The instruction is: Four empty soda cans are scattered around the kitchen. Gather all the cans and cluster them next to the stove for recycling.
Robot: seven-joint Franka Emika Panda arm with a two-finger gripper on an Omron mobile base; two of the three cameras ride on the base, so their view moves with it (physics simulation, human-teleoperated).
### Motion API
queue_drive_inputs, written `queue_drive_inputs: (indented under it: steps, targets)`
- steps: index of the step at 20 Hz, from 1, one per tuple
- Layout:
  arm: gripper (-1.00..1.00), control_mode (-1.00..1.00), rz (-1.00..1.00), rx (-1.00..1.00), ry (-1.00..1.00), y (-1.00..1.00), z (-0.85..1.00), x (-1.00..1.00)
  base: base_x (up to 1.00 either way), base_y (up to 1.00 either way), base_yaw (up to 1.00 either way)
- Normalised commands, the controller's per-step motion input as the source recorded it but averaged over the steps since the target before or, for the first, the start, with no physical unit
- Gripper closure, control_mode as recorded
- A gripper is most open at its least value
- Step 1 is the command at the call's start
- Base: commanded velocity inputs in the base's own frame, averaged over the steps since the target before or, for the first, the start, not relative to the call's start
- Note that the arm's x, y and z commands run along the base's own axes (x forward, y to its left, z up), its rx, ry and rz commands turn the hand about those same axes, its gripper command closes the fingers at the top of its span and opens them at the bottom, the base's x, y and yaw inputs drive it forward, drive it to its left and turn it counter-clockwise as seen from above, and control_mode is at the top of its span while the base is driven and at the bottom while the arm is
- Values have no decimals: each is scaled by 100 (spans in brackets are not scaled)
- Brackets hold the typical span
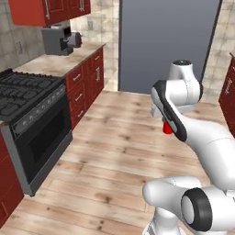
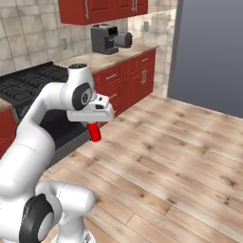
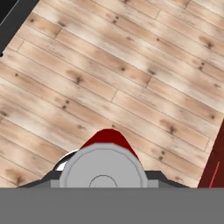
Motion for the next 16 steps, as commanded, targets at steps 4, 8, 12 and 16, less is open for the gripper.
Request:
queue_drive_inputs:
  steps: [4,8,12,16]
  targets:
    - [100,100,0,0,0,0,0,0,1,28,40]
    - [100,100,0,0,0,0,0,0,3,22,36]
    - [100,100,0,0,0,0,0,0,10,11,34]
    - [100,100,0,0,0,0,0,0,14,6,43]
